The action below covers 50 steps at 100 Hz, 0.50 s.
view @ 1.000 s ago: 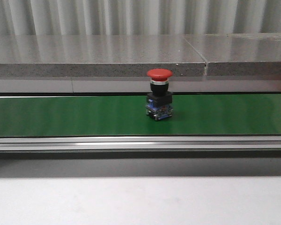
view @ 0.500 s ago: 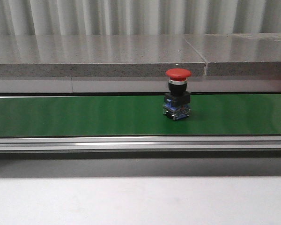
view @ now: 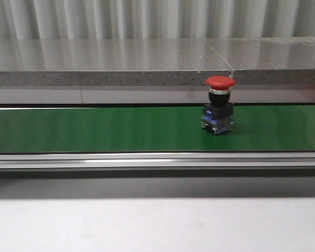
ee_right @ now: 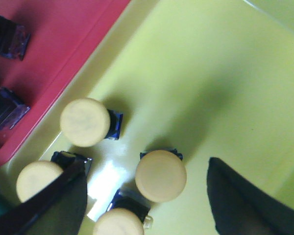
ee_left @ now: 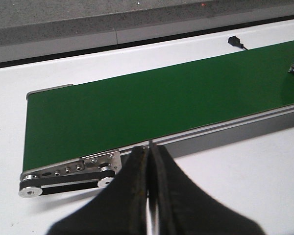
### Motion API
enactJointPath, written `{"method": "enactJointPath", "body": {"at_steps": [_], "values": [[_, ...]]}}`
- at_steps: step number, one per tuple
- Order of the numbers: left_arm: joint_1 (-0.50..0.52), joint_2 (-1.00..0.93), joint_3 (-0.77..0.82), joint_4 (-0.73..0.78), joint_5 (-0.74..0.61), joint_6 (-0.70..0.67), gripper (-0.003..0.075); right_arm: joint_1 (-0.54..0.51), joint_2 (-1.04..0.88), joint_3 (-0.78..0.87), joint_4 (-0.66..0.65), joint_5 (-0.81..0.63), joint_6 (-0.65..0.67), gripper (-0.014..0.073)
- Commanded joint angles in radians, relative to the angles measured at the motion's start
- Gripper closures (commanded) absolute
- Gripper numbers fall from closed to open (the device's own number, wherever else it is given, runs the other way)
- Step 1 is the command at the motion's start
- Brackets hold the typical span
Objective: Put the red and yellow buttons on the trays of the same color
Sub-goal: 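Lower the right gripper toward the red button at the belt end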
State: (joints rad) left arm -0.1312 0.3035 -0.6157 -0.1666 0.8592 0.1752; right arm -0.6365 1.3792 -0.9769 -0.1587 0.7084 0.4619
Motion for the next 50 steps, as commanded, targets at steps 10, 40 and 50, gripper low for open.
{"method": "enactJointPath", "body": {"at_steps": [10, 40, 50], "values": [[-0.008, 0.009, -0.026, -0.021, -0.062, -0.004, 0.0741, 0.07, -0.127, -0.022, 0.028, 0.044, -0.109, 0.0076], [-0.008, 0.009, -0.026, -0.021, -0.062, -0.004, 0.0741, 0.279, -0.169, -0.047, 0.164, 0.22, -0.341, 0.0076], [-0.008, 0.009, -0.026, -0.021, -0.062, -0.004, 0.0741, 0.36, -0.167, -0.073, 0.196, 0.244, -0.374, 0.0076]]}}
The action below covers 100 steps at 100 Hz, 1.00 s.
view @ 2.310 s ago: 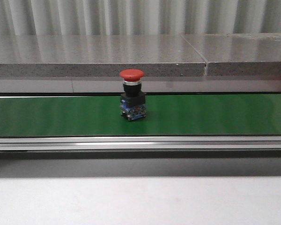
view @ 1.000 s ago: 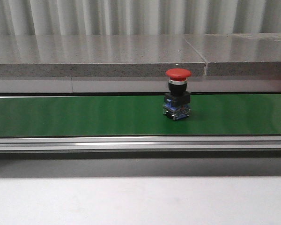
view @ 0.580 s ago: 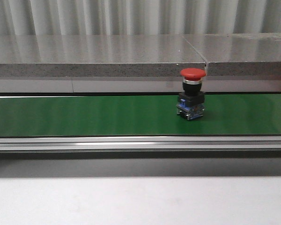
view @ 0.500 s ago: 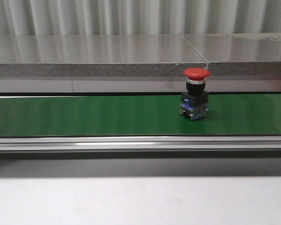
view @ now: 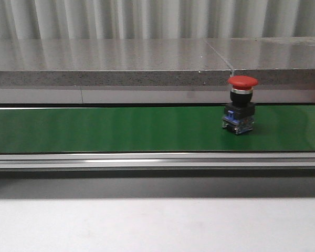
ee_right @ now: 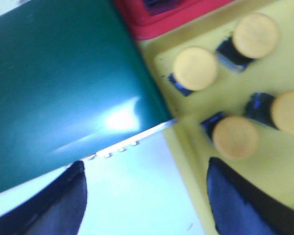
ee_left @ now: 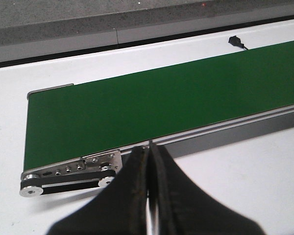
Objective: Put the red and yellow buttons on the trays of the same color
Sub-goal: 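Lower the right gripper toward the red button at the belt end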
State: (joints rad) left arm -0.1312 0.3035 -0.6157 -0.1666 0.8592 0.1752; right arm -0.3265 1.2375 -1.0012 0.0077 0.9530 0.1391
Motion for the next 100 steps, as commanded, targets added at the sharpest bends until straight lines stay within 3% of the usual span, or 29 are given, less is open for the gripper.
{"method": "enactJointPath", "body": {"at_steps": [1, 21, 49, 75, 100], "values": [[-0.008, 0.009, -0.026, -0.021, -0.062, -0.004, 0.0741, 0.055, -0.025, -0.05, 0.029, 0.002, -0.053, 0.0076], [-0.008, 0.009, -0.026, -0.021, -0.062, -0.004, 0.0741, 0.204, 0.001, -0.116, 0.031, 0.064, -0.113, 0.0076], [-0.008, 0.009, -0.026, -0.021, -0.062, -0.004, 0.0741, 0.33, 0.081, -0.193, 0.029, 0.062, -0.12, 0.0076], [-0.008, 0.009, -0.026, -0.021, -0.062, -0.004, 0.0741, 0.418, 0.164, -0.246, 0.059, 0.092, -0.21, 0.0002], [-0.008, 0.009, -0.026, -0.021, -0.062, -0.004, 0.0741, 0.477, 0.265, -0.296, 0.089, 0.086, -0.277, -0.0001]]}}
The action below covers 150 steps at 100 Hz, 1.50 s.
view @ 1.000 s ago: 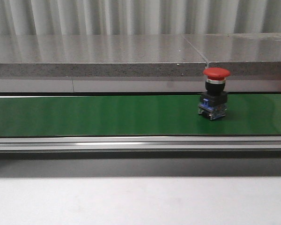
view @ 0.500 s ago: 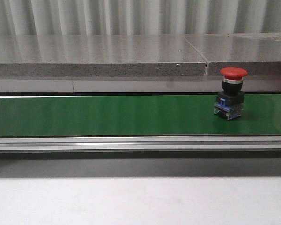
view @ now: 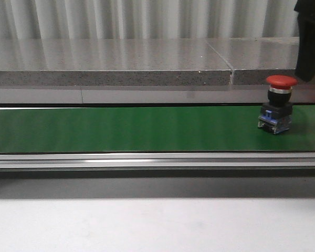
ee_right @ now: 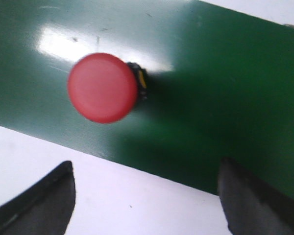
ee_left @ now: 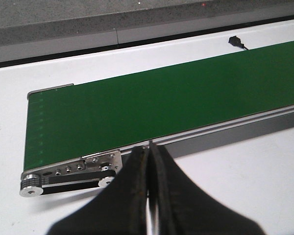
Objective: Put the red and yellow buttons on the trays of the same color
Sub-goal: 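Lower the right gripper toward the red button at the belt end, then grasp the red button with the right gripper and lift it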
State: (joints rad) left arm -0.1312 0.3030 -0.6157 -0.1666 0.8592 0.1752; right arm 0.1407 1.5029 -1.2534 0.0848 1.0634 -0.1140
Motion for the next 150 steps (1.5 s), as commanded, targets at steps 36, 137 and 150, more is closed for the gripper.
{"method": "enactJointPath", "body": {"at_steps": [36, 137, 150], "values": [[-0.008, 0.009, -0.026, -0.021, -0.062, -0.004, 0.0741, 0.013, 0.132, -0.105, 0.003, -0.136, -0.024, 0.007], [-0.008, 0.009, -0.026, -0.021, -0.062, -0.004, 0.0741, -0.305, -0.044, -0.105, -0.261, -0.125, 0.502, 0.0389], [-0.008, 0.009, -0.026, -0.021, -0.062, -0.004, 0.0741, -0.409, -0.044, -0.105, -0.261, -0.157, 0.502, 0.0389]]}}
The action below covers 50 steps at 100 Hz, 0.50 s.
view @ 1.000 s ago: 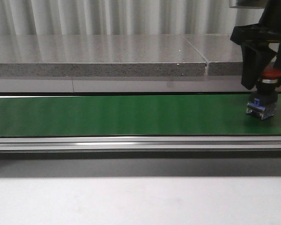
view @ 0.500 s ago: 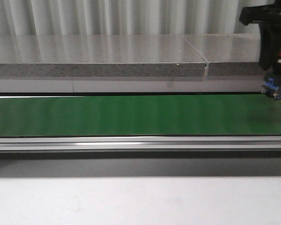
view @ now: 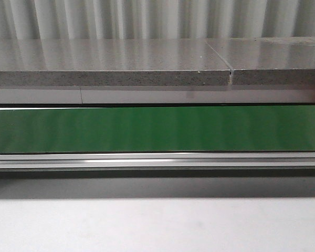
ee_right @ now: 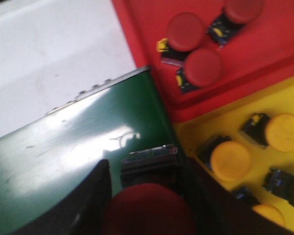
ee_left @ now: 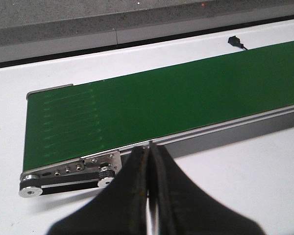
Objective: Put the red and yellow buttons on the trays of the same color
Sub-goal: 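Grasp the red button with the right gripper and lift it, then lower the red button into the red tray and open the right gripper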
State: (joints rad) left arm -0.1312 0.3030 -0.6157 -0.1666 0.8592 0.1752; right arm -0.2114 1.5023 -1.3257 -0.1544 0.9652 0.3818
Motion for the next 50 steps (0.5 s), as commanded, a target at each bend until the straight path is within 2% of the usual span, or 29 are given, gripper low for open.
{"method": "enactJointPath", "body": {"at_steps": [1, 28, 50], "values": [[-0.008, 0.009, -0.026, -0.021, -0.062, -0.004, 0.0741, -0.062, -0.044, -0.032, -0.022, -0.064, 0.006, 0.0389], [-0.008, 0.009, -0.026, -0.021, -0.062, -0.004, 0.0741, -0.225, -0.02, -0.032, 0.001, -0.17, 0.006, 0.0389], [-0.008, 0.009, -0.026, -0.021, -0.062, -0.004, 0.0741, -0.271, 0.048, -0.032, 0.003, -0.237, 0.006, 0.0389]]}}
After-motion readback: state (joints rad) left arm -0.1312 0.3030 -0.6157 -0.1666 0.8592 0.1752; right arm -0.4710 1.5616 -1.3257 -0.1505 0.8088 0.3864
